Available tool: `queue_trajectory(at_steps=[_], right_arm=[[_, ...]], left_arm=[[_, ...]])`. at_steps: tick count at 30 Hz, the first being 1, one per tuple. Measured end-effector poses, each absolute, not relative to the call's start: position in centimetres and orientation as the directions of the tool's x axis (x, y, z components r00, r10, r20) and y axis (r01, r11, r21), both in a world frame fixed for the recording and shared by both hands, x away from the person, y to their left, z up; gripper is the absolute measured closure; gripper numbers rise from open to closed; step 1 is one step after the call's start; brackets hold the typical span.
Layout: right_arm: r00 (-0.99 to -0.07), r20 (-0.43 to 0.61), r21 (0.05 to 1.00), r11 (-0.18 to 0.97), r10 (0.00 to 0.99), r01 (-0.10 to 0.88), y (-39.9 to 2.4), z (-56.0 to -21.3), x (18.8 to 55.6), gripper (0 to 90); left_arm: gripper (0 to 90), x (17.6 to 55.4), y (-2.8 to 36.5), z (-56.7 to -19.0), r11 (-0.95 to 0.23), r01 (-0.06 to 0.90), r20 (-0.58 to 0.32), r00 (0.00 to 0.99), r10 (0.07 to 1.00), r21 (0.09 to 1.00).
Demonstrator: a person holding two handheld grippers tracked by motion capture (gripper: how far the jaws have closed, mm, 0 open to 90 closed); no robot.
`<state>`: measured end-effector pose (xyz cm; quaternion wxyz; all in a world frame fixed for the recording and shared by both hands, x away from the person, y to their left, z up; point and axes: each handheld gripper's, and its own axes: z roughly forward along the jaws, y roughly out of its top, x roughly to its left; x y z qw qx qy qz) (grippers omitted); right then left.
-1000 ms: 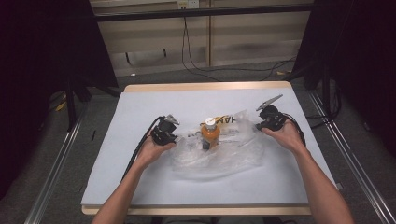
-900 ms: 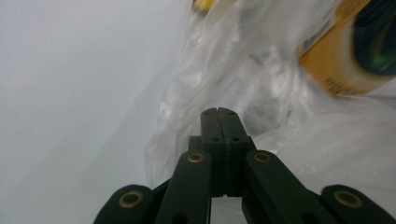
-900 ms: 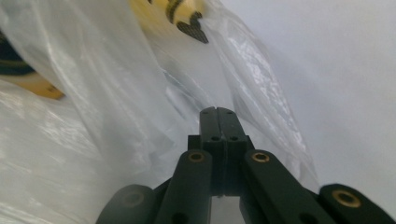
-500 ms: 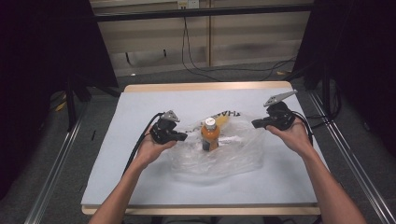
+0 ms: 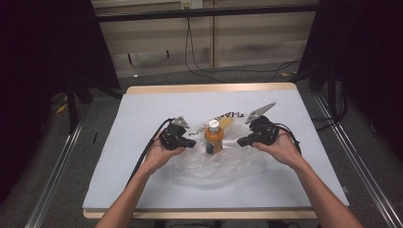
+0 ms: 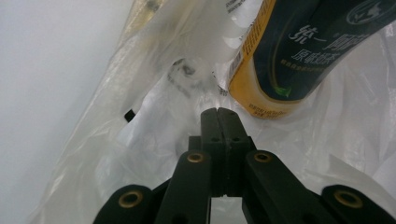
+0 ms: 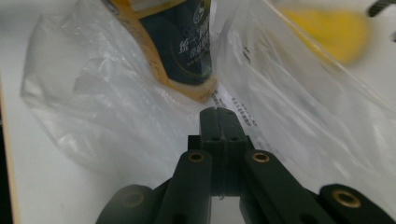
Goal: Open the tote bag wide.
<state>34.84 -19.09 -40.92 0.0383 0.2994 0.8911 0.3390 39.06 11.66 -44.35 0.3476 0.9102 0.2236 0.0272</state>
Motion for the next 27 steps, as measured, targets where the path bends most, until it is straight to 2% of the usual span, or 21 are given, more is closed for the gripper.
queue_trajectory(at_steps=[4, 9, 13, 20, 27], right_arm=[[-0.810, 0.133, 0.604, 0.601, 0.572, 0.523, -17.3, -42.5, 36.2, 90.0], [-0.793, 0.151, 0.547, 0.618, 0.590, 0.565, -15.9, -44.5, 37.4, 90.0], [-0.801, 0.165, 0.531, 0.633, 0.575, 0.563, -15.9, -45.3, 36.7, 90.0], [-0.843, 0.175, 0.495, 0.694, 0.510, 0.523, -16.8, -46.3, 33.1, 90.0], [-0.863, 0.187, 0.482, 0.721, 0.470, 0.498, -17.7, -46.2, 30.9, 90.0]], left_arm=[[90.0, 39.4, 11.6, -44.5, -0.681, 0.377, -0.097, 0.906, 0.412, 0.628], [90.0, 39.8, 11.6, -45.1, -0.649, 0.420, -0.120, 0.883, 0.455, 0.635], [90.0, 40.4, 11.8, -45.6, -0.649, 0.436, -0.123, 0.874, 0.470, 0.623], [90.0, 40.3, 12.1, -46.1, -0.633, 0.458, -0.139, 0.862, 0.487, 0.624], [90.0, 40.1, 12.5, -46.5, -0.645, 0.463, -0.144, 0.863, 0.484, 0.608]])
